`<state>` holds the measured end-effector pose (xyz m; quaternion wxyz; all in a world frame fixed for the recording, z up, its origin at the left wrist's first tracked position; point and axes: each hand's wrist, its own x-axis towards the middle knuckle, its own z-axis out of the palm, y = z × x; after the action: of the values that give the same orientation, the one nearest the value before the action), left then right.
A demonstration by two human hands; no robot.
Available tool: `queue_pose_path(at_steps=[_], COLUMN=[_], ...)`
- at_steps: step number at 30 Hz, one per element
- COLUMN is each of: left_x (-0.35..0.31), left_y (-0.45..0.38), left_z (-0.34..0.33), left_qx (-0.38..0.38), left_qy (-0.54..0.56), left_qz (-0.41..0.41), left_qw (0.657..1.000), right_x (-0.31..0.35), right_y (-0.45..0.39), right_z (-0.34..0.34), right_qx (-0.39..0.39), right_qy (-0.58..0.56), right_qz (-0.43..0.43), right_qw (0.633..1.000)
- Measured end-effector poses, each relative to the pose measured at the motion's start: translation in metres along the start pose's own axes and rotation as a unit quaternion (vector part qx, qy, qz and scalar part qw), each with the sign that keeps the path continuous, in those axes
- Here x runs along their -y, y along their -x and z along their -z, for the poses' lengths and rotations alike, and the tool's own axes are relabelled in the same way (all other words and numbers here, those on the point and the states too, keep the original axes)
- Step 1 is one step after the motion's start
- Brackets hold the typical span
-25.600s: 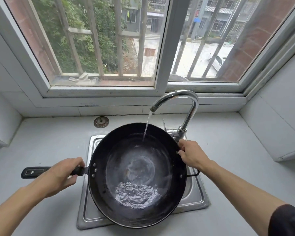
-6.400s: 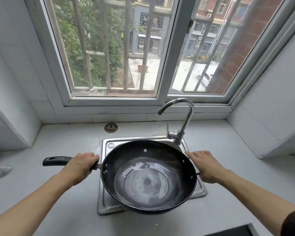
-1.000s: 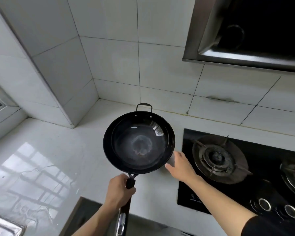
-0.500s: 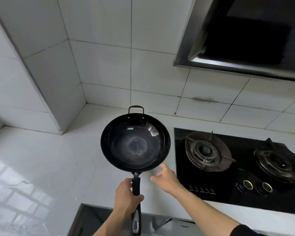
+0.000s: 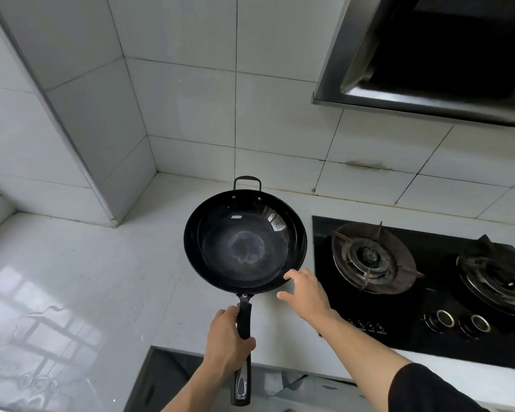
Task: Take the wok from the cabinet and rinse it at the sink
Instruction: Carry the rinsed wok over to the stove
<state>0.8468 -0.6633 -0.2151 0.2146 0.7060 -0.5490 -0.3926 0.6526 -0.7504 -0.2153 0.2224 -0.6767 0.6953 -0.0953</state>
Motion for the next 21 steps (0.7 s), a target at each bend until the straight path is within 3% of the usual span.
queue_pose_path(at_steps=[9, 21], left_x=[-0.017, -0.038], left_y=[-0.004, -0.017], left_z=[-0.016, -0.043], left_qx=[0.009, 0.029], left_qy=[-0.047, -0.016], left_qz=[-0.006, -0.027], left_qw=[0.999, 0.999], right_x=[-0.015, -0.052], right_y=[-0.008, -0.016], right_z=[0.008, 0.03], right_qx=[-0.024, -0.04], right_qy=[0.009, 0.007], right_qz=[0.009, -0.022], right_qw=[1.0, 0.999])
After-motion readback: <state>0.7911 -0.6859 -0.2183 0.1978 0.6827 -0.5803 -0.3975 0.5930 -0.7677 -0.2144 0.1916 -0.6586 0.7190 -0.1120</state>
